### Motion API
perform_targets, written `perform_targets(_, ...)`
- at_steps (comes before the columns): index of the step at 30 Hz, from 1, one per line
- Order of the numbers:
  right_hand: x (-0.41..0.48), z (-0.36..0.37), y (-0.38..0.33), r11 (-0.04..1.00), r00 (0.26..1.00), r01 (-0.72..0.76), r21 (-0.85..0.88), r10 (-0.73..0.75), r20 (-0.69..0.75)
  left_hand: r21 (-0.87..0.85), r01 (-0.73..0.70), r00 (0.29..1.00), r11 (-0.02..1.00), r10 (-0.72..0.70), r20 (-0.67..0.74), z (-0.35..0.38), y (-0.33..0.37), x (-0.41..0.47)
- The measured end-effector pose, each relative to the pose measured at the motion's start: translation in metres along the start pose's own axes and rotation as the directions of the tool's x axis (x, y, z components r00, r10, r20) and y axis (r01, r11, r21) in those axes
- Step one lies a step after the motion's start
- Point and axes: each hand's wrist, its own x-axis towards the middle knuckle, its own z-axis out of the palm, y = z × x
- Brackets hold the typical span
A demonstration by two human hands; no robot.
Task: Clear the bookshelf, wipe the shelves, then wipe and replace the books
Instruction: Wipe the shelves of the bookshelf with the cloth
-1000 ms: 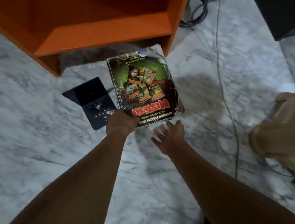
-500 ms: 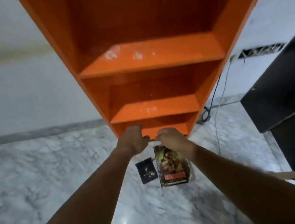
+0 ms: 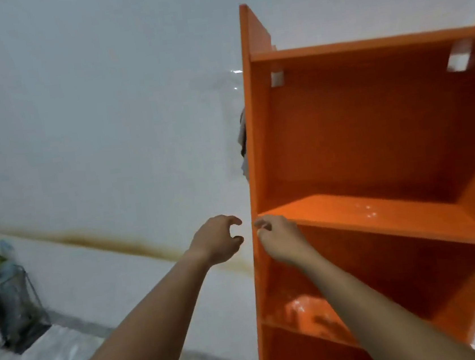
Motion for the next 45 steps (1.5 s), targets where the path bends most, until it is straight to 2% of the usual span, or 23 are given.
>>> perform_targets(3,0.018,0.013,-0.009,0.996,0.999,0.010,0.085,-0.005,-0.052,-0.028,-0.004,0.999,1.000,0.003,-0.036,-0.019,-0.010,0.017)
perform_targets(5,0.074,0.038,-0.043,0.975,0.997,0.022,0.219,-0.004,-0.082,-0.068,-0.038,0.995,0.997,0.032,-0.095,-0.048,-0.048,0.074)
perform_targets(8,0.130,0.053,-0.075,0.928,0.992,-0.046,0.369,0.086,-0.092,-0.134,-0.130,0.986,0.982,0.113,-0.123,-0.070,-0.078,0.136)
perform_targets(9,0.157,0.061,-0.080,0.921,0.982,-0.060,0.384,0.123,-0.143,-0.161,-0.145,0.984,0.976,0.126,-0.122,-0.075,-0.089,0.159)
perform_targets(11,0.205,0.060,-0.087,0.901,0.919,-0.075,0.427,0.229,-0.322,-0.211,-0.176,0.982,0.962,0.155,-0.111,-0.079,-0.099,0.204)
perform_targets(14,0.258,0.043,-0.089,0.886,0.810,-0.106,0.452,0.340,-0.477,-0.338,-0.219,0.976,0.915,0.199,-0.094,-0.081,-0.091,0.254)
perform_targets(18,0.302,0.018,-0.096,0.906,0.722,-0.125,0.404,0.362,-0.589,-0.608,-0.197,0.977,0.769,0.209,-0.052,-0.072,-0.073,0.301)
perform_targets(21,0.326,0.003,-0.095,0.888,0.666,-0.112,0.445,0.400,-0.630,-0.778,-0.067,0.975,0.624,0.205,0.081,-0.065,-0.058,0.320)
perform_targets(24,0.346,-0.004,-0.093,0.850,0.660,-0.092,0.519,0.443,-0.607,-0.848,0.083,0.953,0.523,0.209,0.222,-0.062,-0.044,0.327)
perform_targets(26,0.351,-0.009,-0.092,0.816,0.679,-0.095,0.570,0.472,-0.563,-0.886,0.110,0.941,0.451,0.240,0.239,-0.058,-0.037,0.330)
perform_targets(28,0.353,-0.012,-0.095,0.806,0.706,-0.056,0.589,0.449,-0.548,-0.926,0.094,0.950,0.366,0.245,0.193,-0.064,-0.032,0.330)
perform_targets(31,0.348,-0.019,-0.111,0.819,0.710,0.060,0.571,0.367,-0.601,-0.968,0.002,0.977,0.251,0.205,0.056,-0.076,-0.030,0.332)
perform_targets(34,0.335,-0.019,-0.132,0.793,0.721,0.202,0.575,0.277,-0.636,-0.976,-0.095,0.986,0.194,0.156,-0.065,-0.092,-0.035,0.328)
perform_targets(37,0.308,-0.015,-0.148,0.783,0.748,0.271,0.560,0.195,-0.635,-0.979,-0.122,0.985,0.161,0.142,-0.100,-0.111,-0.046,0.310)
perform_targets(39,0.282,-0.011,-0.150,0.835,0.783,0.254,0.488,0.118,-0.610,-0.979,-0.116,0.983,0.170,0.163,-0.088,-0.119,-0.054,0.291)
perform_targets(42,0.246,-0.003,-0.142,0.905,0.825,0.265,0.331,-0.036,-0.564,-0.967,-0.072,0.977,0.245,0.214,-0.018,-0.123,-0.065,0.257)
perform_targets(45,0.205,0.005,-0.128,0.941,0.823,0.303,0.153,-0.178,-0.540,-0.958,-0.005,0.962,0.286,0.264,0.074,-0.115,-0.063,0.215)
